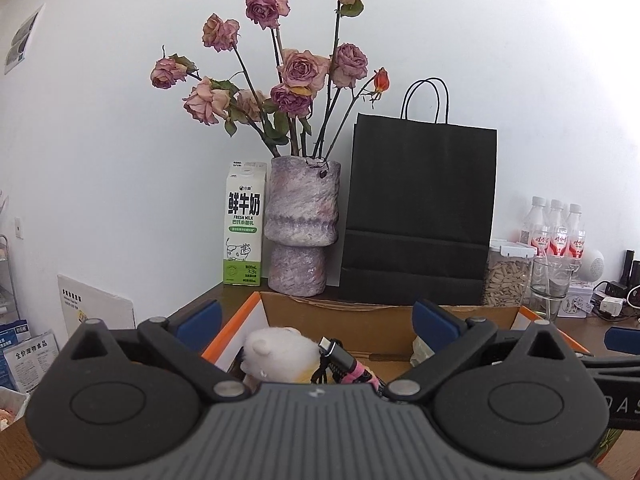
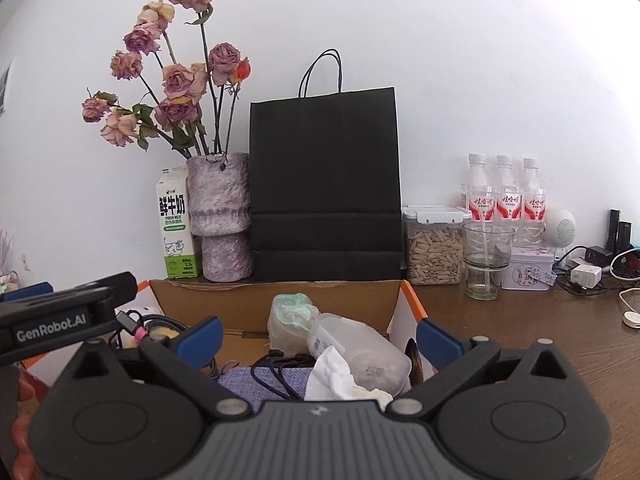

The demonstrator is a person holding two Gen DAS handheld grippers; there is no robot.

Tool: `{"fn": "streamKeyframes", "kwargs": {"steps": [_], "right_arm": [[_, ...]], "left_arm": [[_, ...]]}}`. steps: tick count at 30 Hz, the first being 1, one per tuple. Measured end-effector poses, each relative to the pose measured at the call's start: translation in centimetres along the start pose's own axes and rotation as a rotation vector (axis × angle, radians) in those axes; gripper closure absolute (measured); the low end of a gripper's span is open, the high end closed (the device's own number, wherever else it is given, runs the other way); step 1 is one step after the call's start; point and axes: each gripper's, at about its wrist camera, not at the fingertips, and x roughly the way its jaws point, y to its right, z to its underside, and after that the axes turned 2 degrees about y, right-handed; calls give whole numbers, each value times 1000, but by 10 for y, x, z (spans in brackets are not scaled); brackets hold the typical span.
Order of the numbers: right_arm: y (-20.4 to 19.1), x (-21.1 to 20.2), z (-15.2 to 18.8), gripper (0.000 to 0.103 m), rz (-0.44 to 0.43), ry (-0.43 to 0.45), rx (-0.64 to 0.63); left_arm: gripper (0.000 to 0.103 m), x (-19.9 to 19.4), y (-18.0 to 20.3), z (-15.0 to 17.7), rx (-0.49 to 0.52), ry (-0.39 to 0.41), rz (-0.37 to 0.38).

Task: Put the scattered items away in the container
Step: 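Withdraw both grippers from the box back toward the table items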

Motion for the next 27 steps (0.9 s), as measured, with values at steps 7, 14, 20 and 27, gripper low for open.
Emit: {"fn": "streamKeyframes", "kwargs": {"steps": [7, 14, 20, 27], "right_arm": [[-2, -4, -1, 0, 2, 9, -9], [-4, -8, -2, 0, -1, 6, -13], [-9, -19, 0, 0, -20, -2, -38], [-17, -33, 8, 0, -50, -25, -78]], "left_arm": [[0, -4, -1, 2, 16, 8, 0], [0, -10, -6, 3, 20, -2, -5], [0, -23, -15, 5, 24, -16, -10], [0, -38, -27, 8, 17, -25, 6]]}}
